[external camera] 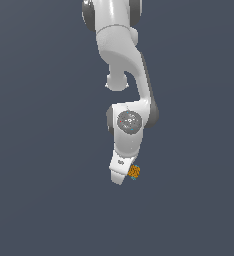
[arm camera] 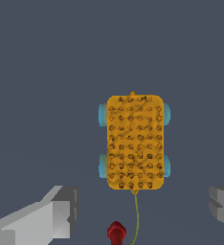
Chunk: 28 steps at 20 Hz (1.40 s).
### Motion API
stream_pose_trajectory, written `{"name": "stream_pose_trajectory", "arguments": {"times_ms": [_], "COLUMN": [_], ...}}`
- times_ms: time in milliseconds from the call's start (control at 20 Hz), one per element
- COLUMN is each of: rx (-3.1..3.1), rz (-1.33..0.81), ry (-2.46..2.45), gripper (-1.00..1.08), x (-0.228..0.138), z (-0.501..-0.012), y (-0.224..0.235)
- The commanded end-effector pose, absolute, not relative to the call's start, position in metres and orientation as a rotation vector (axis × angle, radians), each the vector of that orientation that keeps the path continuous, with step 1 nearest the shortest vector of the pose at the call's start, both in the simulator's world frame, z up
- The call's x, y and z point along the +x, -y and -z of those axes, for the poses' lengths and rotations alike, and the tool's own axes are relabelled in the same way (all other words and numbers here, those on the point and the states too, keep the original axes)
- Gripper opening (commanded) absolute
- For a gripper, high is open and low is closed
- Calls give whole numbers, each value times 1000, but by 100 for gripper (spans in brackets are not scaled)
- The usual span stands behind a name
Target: Pick up the object and move it to a goal position.
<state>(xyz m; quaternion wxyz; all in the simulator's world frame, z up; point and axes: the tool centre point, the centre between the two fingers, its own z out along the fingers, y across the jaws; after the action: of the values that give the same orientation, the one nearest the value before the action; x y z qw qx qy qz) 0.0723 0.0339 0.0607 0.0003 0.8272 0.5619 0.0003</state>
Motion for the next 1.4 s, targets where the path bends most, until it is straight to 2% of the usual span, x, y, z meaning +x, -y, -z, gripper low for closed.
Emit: {"name": "stream_pose_trajectory", "arguments": {"times_ms": [0, 300, 600, 650, 1350], "rx": [2598, 2595, 2595, 2595, 2595], "rz": [1, 0, 0, 0, 1], "ry": [-1766, -1771, -1771, -1771, -1771], "gripper": [100, 100, 100, -100, -100], "x": [72, 71, 72, 72, 70], "z": [-52, -22, -15, -15, -15], "y": [-34, -34, -34, -34, -37]}}
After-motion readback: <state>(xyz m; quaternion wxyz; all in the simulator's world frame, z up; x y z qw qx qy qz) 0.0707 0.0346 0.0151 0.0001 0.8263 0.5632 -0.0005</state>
